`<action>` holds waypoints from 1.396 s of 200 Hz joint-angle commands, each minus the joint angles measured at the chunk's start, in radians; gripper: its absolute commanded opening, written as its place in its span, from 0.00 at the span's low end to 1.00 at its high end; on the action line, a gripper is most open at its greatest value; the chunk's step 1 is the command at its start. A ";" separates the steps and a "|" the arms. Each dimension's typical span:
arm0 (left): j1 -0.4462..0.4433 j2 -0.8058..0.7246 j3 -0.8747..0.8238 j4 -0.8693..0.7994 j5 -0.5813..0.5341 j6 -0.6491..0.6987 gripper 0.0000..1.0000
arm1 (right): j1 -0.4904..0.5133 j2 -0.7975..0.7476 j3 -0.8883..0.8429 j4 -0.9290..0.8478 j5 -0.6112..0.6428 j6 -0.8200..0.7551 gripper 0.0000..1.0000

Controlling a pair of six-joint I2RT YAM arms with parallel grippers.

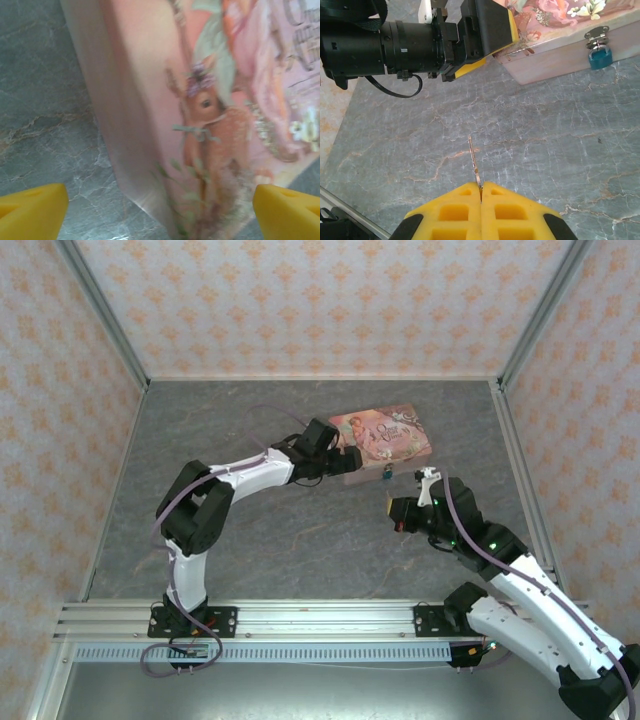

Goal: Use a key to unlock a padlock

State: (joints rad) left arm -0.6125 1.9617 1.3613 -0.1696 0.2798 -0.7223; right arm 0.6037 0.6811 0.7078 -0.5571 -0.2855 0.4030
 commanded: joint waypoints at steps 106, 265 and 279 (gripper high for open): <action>0.066 -0.083 -0.185 -0.044 -0.091 -0.008 0.96 | 0.004 -0.011 -0.007 -0.014 0.026 0.019 0.00; 0.221 -0.473 -0.530 -0.055 -0.123 0.064 0.97 | 0.004 0.034 -0.212 0.359 -0.224 0.023 0.00; 0.225 -0.520 -0.549 -0.018 -0.115 0.088 0.99 | 0.004 0.034 -0.241 0.406 -0.236 0.025 0.00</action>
State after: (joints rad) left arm -0.4011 1.5093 0.8486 -0.1463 0.2054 -0.6987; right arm 0.6037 0.7162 0.5049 -0.2863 -0.4816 0.4225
